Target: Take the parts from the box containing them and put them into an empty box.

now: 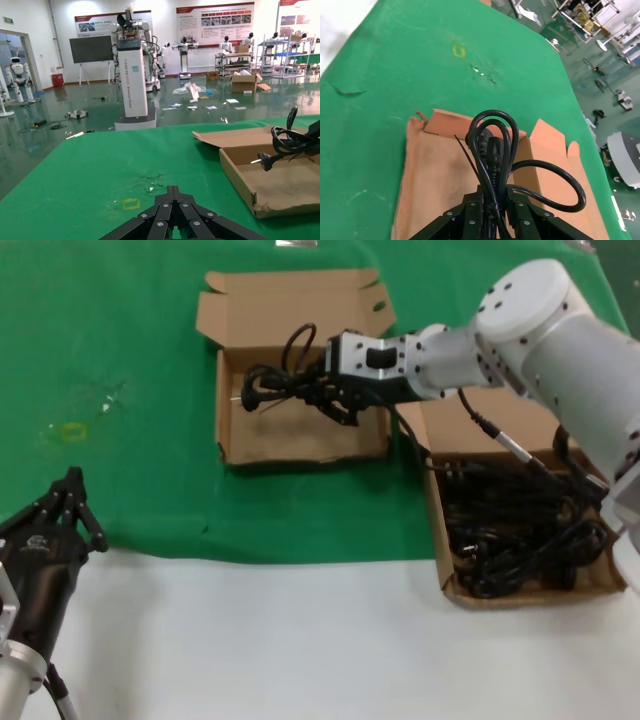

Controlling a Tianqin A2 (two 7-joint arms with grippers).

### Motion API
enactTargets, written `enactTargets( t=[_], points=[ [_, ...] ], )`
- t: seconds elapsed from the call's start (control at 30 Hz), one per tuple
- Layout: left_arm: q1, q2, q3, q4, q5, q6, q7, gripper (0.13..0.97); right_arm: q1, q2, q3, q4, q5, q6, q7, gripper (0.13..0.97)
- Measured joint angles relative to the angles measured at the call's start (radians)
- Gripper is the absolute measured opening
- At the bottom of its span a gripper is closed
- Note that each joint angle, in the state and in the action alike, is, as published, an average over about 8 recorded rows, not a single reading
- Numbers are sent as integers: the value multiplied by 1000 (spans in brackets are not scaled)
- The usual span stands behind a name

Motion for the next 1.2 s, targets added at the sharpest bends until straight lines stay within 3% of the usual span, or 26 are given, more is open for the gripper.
enactTargets(
  t=[0.27,0.73,1.03,1.2],
  points=[
    [0,0,0,0,0,0,0,144,-15,0,-162,17,163,70,-17,224],
    [0,0,0,0,0,0,0,144,-30,0,-200,32,241,122,-86,272],
    [0,0,0,0,0,0,0,144,-30,0,-201,39,285,130,-131,389],
    [0,0,0,0,0,0,0,154,-30,0,-200,40,285,130,-132,507]
  ],
)
